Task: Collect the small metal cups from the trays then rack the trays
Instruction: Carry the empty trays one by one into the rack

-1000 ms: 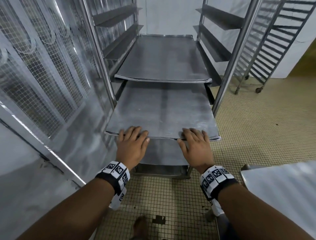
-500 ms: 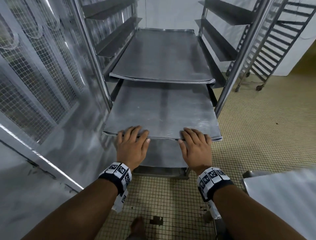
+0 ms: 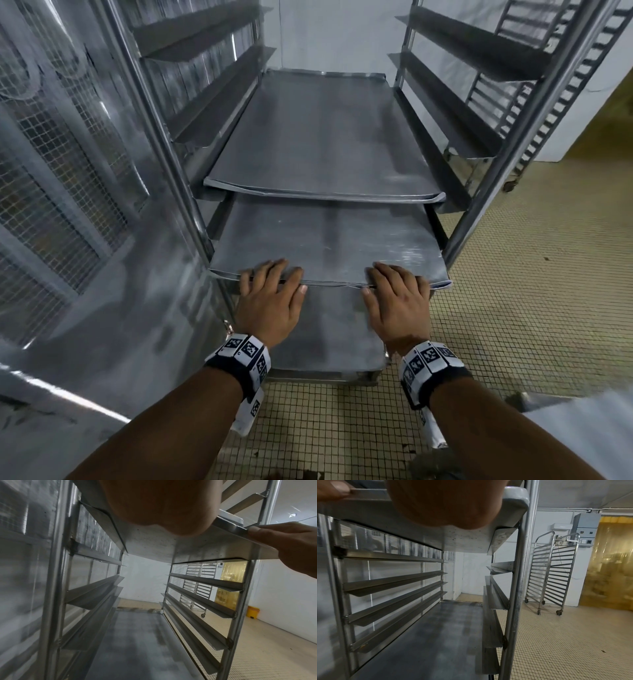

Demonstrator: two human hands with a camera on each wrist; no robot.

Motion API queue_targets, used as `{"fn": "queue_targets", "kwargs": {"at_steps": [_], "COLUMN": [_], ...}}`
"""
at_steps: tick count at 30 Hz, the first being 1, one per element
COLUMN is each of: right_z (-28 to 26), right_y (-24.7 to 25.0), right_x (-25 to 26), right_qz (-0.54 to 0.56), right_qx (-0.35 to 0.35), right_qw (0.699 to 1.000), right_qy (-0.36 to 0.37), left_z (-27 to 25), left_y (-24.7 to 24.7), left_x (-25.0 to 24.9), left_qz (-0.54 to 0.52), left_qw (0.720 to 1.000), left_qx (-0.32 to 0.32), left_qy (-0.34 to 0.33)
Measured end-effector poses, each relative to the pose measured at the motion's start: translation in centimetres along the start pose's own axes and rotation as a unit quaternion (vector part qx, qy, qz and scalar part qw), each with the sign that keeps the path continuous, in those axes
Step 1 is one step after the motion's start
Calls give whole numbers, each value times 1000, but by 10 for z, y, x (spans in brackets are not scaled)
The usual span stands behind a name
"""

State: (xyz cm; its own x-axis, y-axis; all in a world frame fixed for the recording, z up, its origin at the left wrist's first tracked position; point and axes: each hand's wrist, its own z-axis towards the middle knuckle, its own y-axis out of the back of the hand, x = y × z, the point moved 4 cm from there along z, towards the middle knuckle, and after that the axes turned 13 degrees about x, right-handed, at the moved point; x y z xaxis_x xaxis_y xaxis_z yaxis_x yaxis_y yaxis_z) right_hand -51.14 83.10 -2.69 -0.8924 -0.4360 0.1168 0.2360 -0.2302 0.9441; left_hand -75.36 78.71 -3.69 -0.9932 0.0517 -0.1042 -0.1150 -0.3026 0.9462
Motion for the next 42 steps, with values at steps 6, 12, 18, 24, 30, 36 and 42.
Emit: {"fn": "queue_targets", "kwargs": {"at_steps": [6,12,18,24,30,36,42], "right_z": [38,88,97,57,-40,-198,-375], "right_y": [-7,-12,-11,-7,14,42,92], "right_x": [-8,-19,-17,-9,-48,-141,-202], "right_qz": [1,23,29,49,73,109,111], "right_qx": [-1,73,118,170,198,193,136], "right_qw": [1000,997,991,983,968,907,821], "right_qy": [-2,-22,-57,-54,-136,-358,-543], "left_z": [38,84,94,68,29,0,-37], "left_y": [-6,-6,-7,-20,-32,-42,-65], "left_x": [12,23,23,-1,-86,-220,-357], "left_qz": [-17,-28,-41,-31,-109,-170,-186], "left_qw": [1000,1000,999,992,973,925,853], "left_qx": [-20,3,28,124,179,281,405], "left_qy": [-6,-8,8,16,-97,-190,-270]}}
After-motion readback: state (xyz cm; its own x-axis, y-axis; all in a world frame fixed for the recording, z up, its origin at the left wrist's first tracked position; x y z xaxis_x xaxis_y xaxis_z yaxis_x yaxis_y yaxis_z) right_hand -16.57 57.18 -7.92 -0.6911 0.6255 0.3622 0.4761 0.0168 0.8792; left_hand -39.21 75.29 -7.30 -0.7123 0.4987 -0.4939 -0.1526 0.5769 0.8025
